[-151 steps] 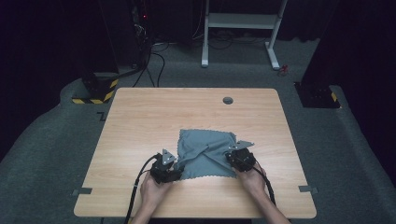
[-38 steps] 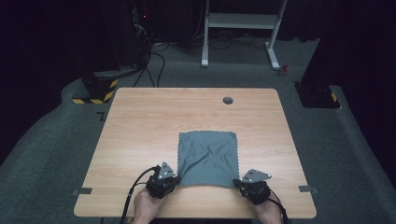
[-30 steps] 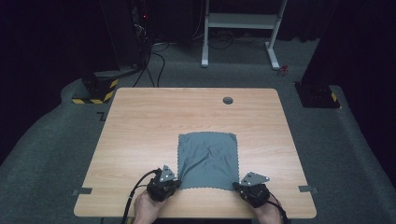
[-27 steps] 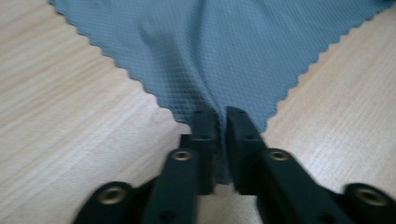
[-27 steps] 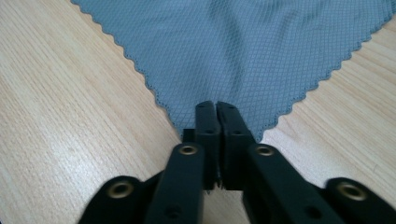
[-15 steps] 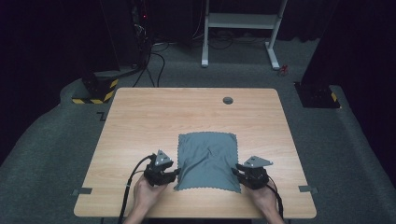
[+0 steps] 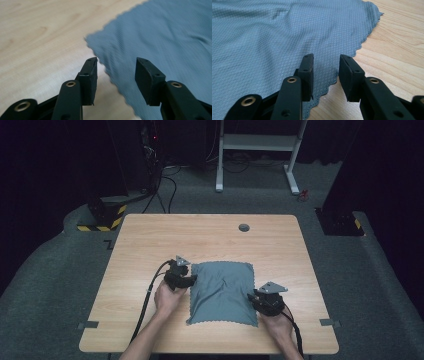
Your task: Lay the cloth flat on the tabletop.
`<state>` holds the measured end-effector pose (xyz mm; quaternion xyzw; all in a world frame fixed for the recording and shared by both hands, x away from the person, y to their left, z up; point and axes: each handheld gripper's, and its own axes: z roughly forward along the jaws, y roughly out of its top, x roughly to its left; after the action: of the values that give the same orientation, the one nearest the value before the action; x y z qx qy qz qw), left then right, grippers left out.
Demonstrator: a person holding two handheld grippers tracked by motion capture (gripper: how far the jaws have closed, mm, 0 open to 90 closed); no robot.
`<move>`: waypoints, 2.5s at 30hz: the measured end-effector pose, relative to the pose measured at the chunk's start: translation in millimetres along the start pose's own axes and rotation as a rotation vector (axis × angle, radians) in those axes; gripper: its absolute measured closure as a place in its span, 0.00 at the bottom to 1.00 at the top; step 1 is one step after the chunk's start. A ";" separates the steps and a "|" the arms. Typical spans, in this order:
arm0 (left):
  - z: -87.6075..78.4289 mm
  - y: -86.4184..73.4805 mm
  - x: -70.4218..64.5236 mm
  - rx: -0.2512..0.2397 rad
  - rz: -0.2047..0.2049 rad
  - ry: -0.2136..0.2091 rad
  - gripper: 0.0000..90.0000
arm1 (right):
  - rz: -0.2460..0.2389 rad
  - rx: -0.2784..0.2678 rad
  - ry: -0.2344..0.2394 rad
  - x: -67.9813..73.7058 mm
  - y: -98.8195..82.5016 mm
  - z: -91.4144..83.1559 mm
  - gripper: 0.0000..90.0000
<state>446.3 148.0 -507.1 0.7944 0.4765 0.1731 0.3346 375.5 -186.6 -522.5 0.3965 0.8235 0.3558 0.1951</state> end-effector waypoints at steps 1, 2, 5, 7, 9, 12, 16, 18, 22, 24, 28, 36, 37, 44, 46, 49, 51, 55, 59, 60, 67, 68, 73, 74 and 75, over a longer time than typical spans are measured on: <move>4.9 2.5 2.5 0.019 -0.009 0.008 0.60 | -0.007 -0.004 -0.003 0.3 -0.1 0.1 0.72; 10.3 5.6 4.1 0.024 -0.008 0.022 0.61 | -0.013 -0.002 -0.012 2.3 -0.1 -0.2 0.72; 15.1 8.8 4.9 0.015 -0.023 0.021 0.63 | -0.022 -0.006 -0.017 2.7 -0.2 -0.1 0.72; 21.7 13.5 5.7 0.019 -0.031 0.025 0.64 | -0.017 -0.005 -0.015 2.4 -0.3 -0.2 0.72; 24.2 15.8 5.8 0.014 -0.037 0.026 0.66 | -0.019 -0.006 -0.017 2.5 -0.3 -0.1 0.72; 26.0 17.9 4.2 0.019 -0.005 0.048 0.74 | -0.017 -0.006 -0.016 2.5 -0.3 -0.1 0.73; 26.8 21.7 1.6 0.042 0.020 0.025 0.87 | -0.017 -0.005 -0.015 2.4 -0.3 -0.1 0.73; 28.2 24.4 -2.5 0.054 0.056 0.034 0.98 | -0.009 -0.002 -0.011 2.1 -0.3 -0.2 0.73; 31.3 30.0 -3.0 0.063 0.084 0.060 0.99 | -0.012 -0.003 -0.013 2.5 -0.3 -0.3 0.73; 30.9 32.8 1.1 0.050 0.067 0.064 1.00 | -0.017 -0.006 -0.015 2.5 -0.3 -0.1 0.73; 31.3 36.1 6.4 0.047 0.063 0.075 0.99 | -0.015 -0.004 -0.013 2.4 -0.3 -0.2 0.73; 22.3 28.3 5.5 0.012 0.038 0.091 0.71 | 0.001 -0.001 0.006 -0.6 0.0 0.1 0.73; 17.6 25.2 4.2 0.007 0.031 0.071 0.66 | 0.012 0.001 0.019 -2.2 -0.1 0.1 0.75; -15.5 -16.9 -12.4 -0.026 0.076 0.008 0.50 | 0.049 0.014 0.027 -16.4 15.6 9.0 0.85; -22.2 -30.6 -16.7 -0.036 0.076 -0.004 0.49 | 0.074 0.012 0.021 -24.9 24.3 16.4 0.86; -30.4 -45.3 -21.1 -0.049 0.065 -0.010 0.47 | 0.126 0.004 0.009 -37.8 36.2 28.1 0.88; -37.2 -58.7 -24.4 -0.077 0.060 -0.001 0.47 | 0.154 0.002 -0.024 -49.6 49.5 39.2 0.88; -43.0 -73.3 -27.4 -0.090 0.067 0.007 0.46 | 0.163 0.002 -0.057 -55.4 60.2 45.5 0.88; -43.5 -74.6 -29.6 -0.091 0.059 0.007 0.46 | 0.196 0.024 -0.091 -65.7 71.0 59.6 0.87; -43.4 -74.6 -29.8 -0.091 0.056 0.003 0.46 | 0.196 0.024 -0.091 -65.7 71.0 59.6 0.87; -43.2 -74.6 -30.6 -0.089 0.057 0.001 0.43 | 0.170 0.055 -0.105 -64.4 70.0 72.9 0.91; -43.2 -74.6 -30.6 -0.089 0.058 0.002 0.43 | 0.156 0.061 -0.103 -63.7 70.7 73.0 0.96; -43.5 -74.9 -31.1 -0.089 0.059 0.002 0.42 | 0.061 0.096 -0.139 -58.5 81.0 76.1 1.00; -43.6 -74.9 -31.2 -0.089 0.060 0.001 0.42 | 0.061 0.096 -0.139 -58.5 81.0 76.1 1.00; -43.7 -75.0 -31.4 -0.087 0.060 0.000 0.42 | 0.075 0.088 -0.142 -60.5 81.0 75.9 1.00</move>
<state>357.0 160.8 -526.7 0.7929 0.4445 0.2038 0.3636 499.8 -166.8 -511.1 0.4594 0.8070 0.2974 0.2220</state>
